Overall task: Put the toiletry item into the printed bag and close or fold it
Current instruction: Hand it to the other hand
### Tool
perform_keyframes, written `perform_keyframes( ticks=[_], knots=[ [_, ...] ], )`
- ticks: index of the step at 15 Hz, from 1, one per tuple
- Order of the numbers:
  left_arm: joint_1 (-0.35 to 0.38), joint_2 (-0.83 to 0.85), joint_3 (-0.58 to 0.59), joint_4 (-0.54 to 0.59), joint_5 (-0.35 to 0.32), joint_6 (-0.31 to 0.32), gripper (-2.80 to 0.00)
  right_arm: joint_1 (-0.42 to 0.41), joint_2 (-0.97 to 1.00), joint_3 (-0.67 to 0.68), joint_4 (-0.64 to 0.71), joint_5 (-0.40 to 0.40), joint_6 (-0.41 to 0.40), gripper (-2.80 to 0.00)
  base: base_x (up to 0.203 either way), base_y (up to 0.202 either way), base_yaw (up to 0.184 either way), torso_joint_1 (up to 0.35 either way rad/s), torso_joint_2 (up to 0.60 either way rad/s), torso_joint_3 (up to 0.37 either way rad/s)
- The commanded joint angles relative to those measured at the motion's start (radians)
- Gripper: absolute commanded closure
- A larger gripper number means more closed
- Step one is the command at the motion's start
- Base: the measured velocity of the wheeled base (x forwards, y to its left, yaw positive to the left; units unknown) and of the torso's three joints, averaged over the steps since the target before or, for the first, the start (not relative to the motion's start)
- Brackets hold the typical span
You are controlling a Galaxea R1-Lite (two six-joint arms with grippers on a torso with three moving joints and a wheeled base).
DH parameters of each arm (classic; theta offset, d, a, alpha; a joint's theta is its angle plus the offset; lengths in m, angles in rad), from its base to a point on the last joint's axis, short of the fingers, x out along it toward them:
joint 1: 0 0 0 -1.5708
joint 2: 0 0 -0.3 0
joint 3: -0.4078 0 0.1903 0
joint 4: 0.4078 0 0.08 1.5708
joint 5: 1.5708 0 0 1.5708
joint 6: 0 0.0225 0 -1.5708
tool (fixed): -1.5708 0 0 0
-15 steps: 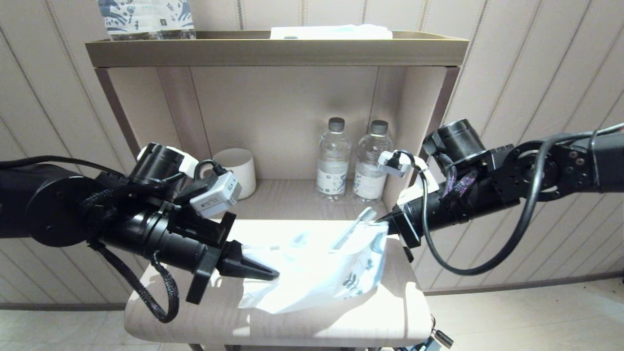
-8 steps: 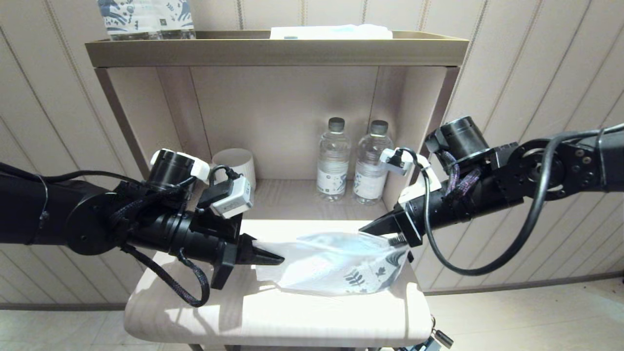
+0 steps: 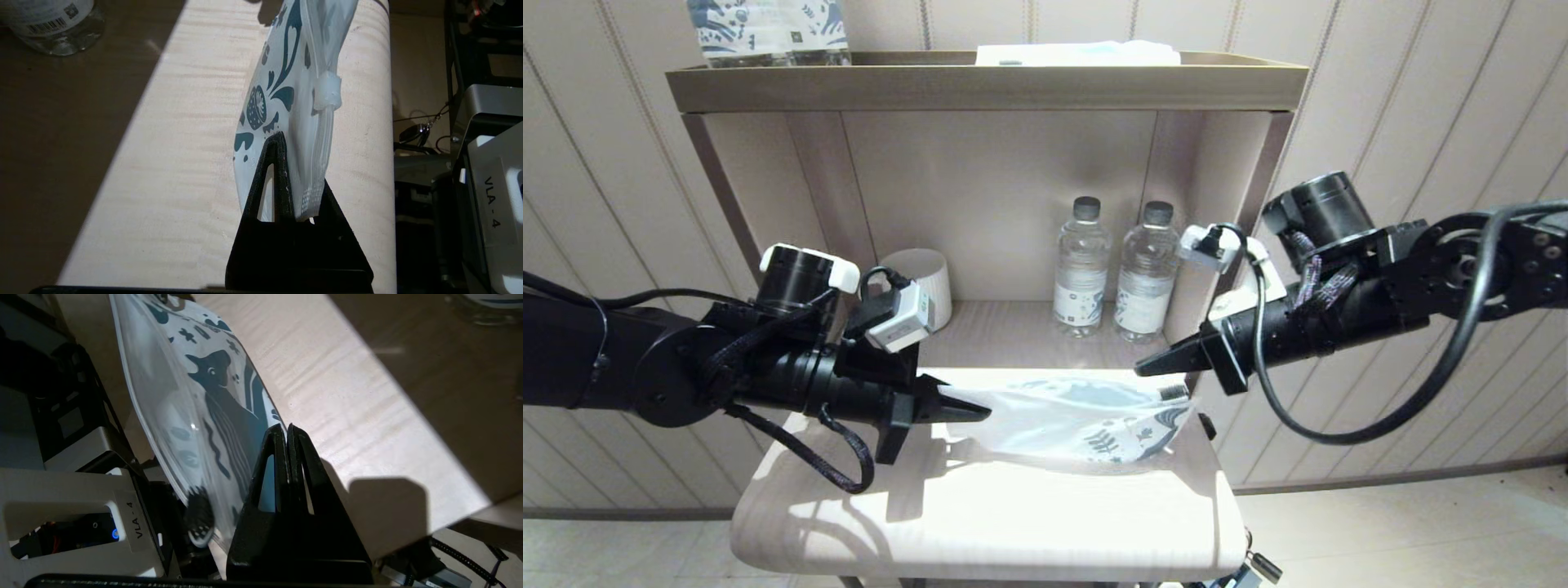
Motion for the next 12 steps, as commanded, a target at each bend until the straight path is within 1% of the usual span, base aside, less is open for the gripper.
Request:
perform_keyframes(
  ticks=[1, 4, 9, 12],
  knots=[
    [0.015, 0.0, 0.002, -0.005, -0.006, 0.003, 0.0, -0.022, -0.033, -0.019, 0.001, 0.004, 0.019, 0.0, 0.0, 0.0, 0.0, 0.0, 0.0, 0.0],
    [0.017, 0.028, 0.003, -0.006, -0.006, 0.006, 0.0, -0.042, -0.043, -0.011, -0.002, 0.005, 0.026, 0.0, 0.0, 0.0, 0.0, 0.0, 0.0, 0.0],
    [0.015, 0.085, 0.004, -0.021, -0.001, 0.011, 0.0, -0.045, -0.035, 0.002, -0.002, 0.006, 0.021, 0.0, 0.0, 0.0, 0.0, 0.0, 0.0, 0.0],
    [0.016, 0.067, 0.003, -0.02, -0.006, 0.008, 0.0, -0.046, -0.04, -0.003, -0.002, 0.005, 0.022, 0.0, 0.0, 0.0, 0.0, 0.0, 0.0, 0.0]
  ],
)
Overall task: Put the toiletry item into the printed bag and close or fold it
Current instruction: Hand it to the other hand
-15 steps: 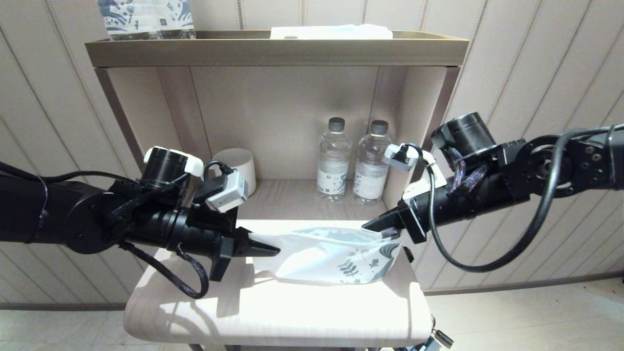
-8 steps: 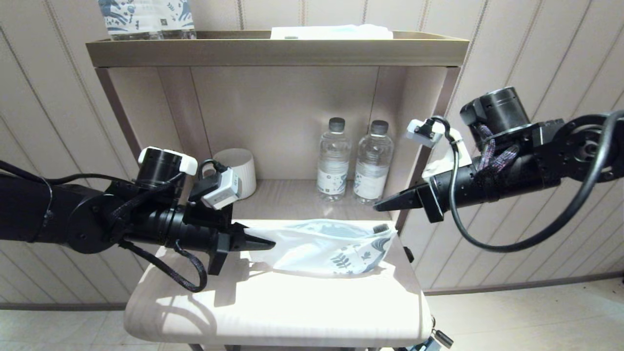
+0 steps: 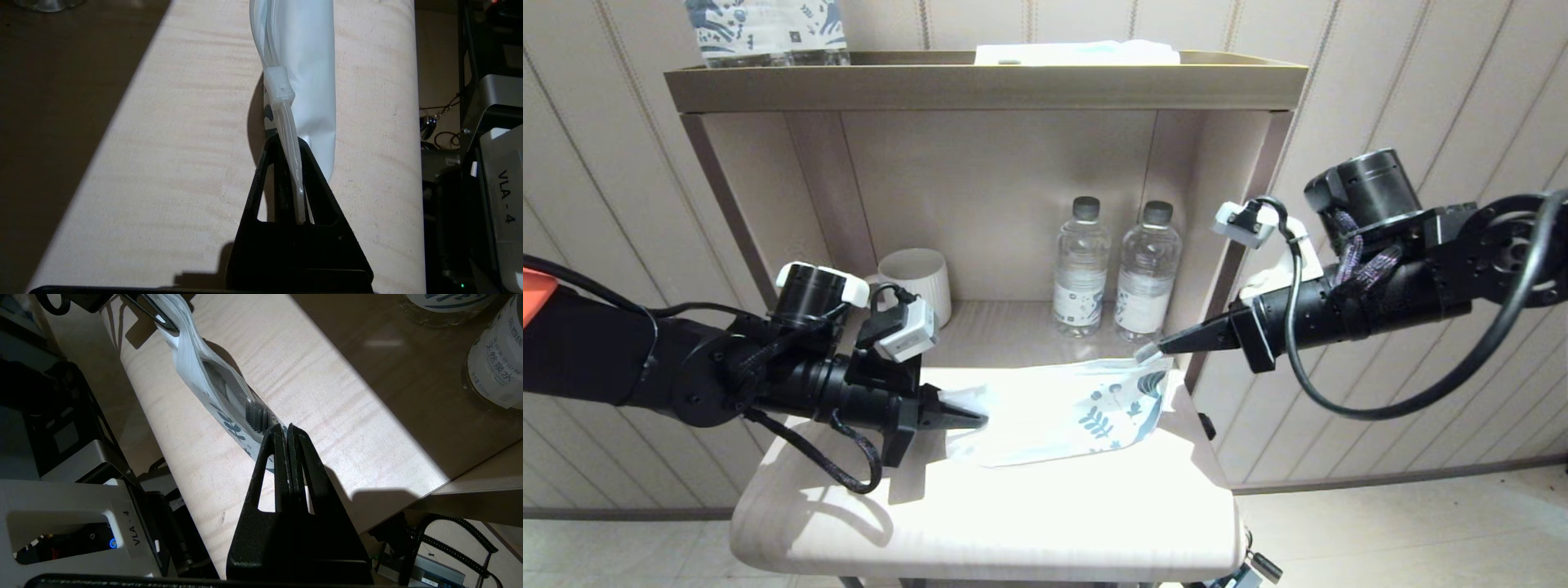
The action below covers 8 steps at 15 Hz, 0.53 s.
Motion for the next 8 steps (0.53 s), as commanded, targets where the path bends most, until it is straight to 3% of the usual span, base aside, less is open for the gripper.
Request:
perform_keyframes(
  ticks=[1, 8],
  knots=[
    [0.0, -0.006, 0.002, 0.0, -0.006, 0.004, 0.0, 0.0, -0.006, -0.009, 0.003, 0.004, 0.001, 0.0, 0.0, 0.0, 0.0, 0.0, 0.0, 0.0],
    [0.0, -0.02, 0.01, -0.001, -0.006, 0.008, 0.0, 0.005, -0.055, -0.004, 0.005, 0.004, 0.017, 0.0, 0.0, 0.0, 0.0, 0.0, 0.0, 0.0]
  ],
)
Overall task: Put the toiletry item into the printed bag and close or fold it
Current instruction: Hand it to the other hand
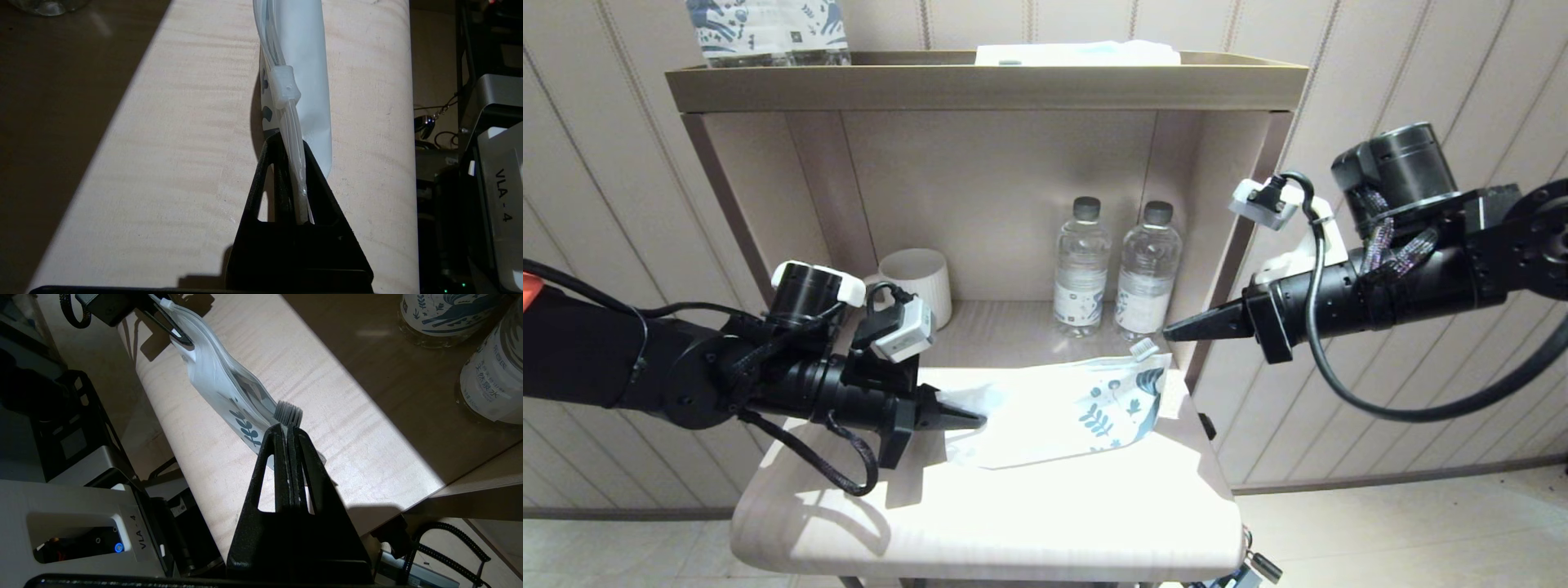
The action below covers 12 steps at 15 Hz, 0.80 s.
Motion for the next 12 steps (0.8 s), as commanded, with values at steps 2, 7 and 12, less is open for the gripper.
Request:
perform_keyframes(
  ticks=[2, 7, 12],
  knots=[
    [0.0, -0.007, 0.0, -0.001, -0.005, 0.004, 0.0, 0.007, 0.006, 0.004, 0.0, 0.004, -0.003, 0.0, 0.0, 0.0, 0.0, 0.0, 0.0, 0.0],
    [0.0, -0.014, 0.003, -0.001, -0.007, 0.005, 0.0, 0.011, 0.046, -0.005, -0.003, 0.004, -0.003, 0.0, 0.0, 0.0, 0.0, 0.0, 0.0, 0.0],
    [0.0, -0.013, 0.003, -0.001, -0.005, 0.007, 0.0, 0.034, 0.068, 0.006, -0.002, 0.008, -0.008, 0.0, 0.0, 0.0, 0.0, 0.0, 0.0, 0.0]
  ],
)
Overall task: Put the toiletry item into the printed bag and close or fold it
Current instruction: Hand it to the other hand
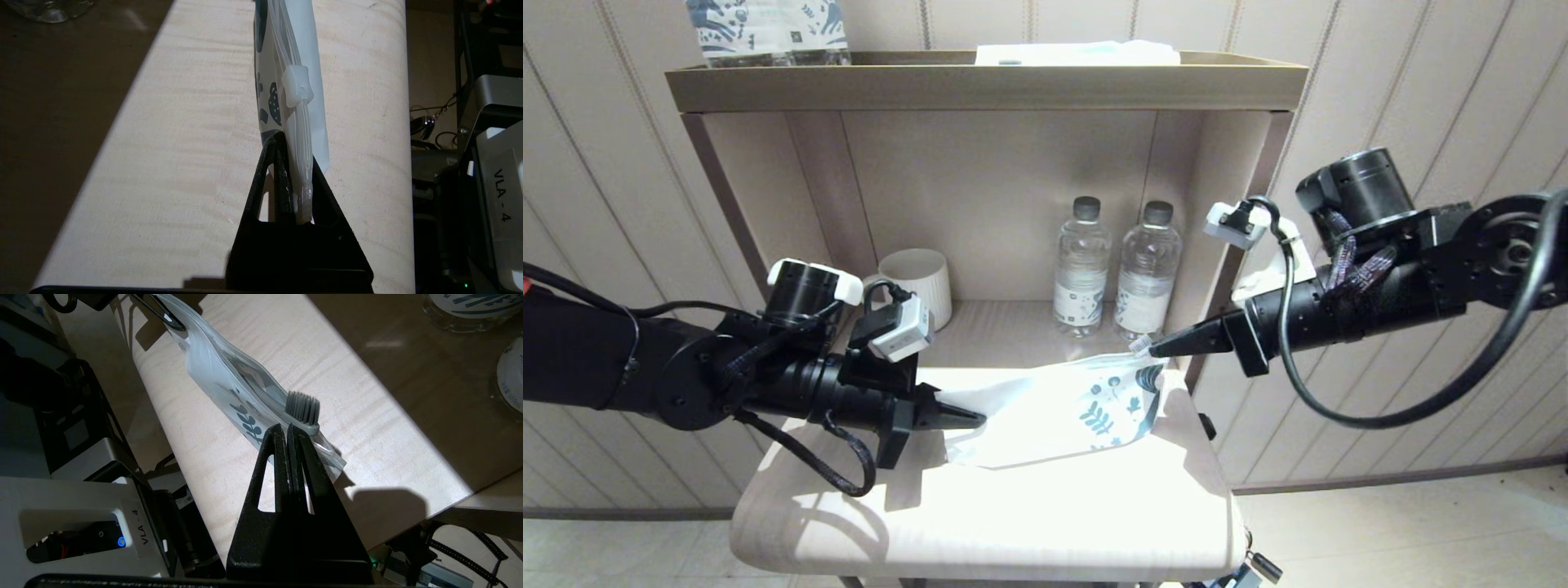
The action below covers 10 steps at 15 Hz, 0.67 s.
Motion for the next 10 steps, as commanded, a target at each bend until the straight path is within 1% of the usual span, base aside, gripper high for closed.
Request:
perform_keyframes(
  ticks=[1, 4, 5, 7, 10],
  knots=[
    [0.0, 0.001, -0.001, -0.001, -0.004, 0.004, 0.0, 0.013, 0.025, 0.0, 0.002, 0.003, -0.002, 0.0, 0.0, 0.0, 0.0, 0.0, 0.0, 0.0],
    [0.0, 0.001, 0.001, -0.001, -0.004, 0.004, 0.0, 0.06, 0.047, -0.009, 0.002, 0.0, -0.002, 0.0, 0.0, 0.0, 0.0, 0.0, 0.0, 0.0],
    [0.0, 0.001, 0.001, -0.001, -0.006, 0.004, 0.0, 0.06, 0.044, -0.015, 0.0, 0.0, -0.002, 0.0, 0.0, 0.0, 0.0, 0.0, 0.0, 0.0],
    [0.0, 0.001, 0.001, 0.001, -0.006, 0.004, 0.0, 0.037, 0.01, -0.036, 0.001, -0.001, 0.004, 0.0, 0.0, 0.0, 0.0, 0.0, 0.0, 0.0],
    [0.0, 0.003, 0.001, 0.001, -0.004, 0.004, 0.0, -0.027, -0.033, -0.033, 0.003, 0.0, 0.005, 0.0, 0.0, 0.0, 0.0, 0.0, 0.0, 0.0]
  ],
)
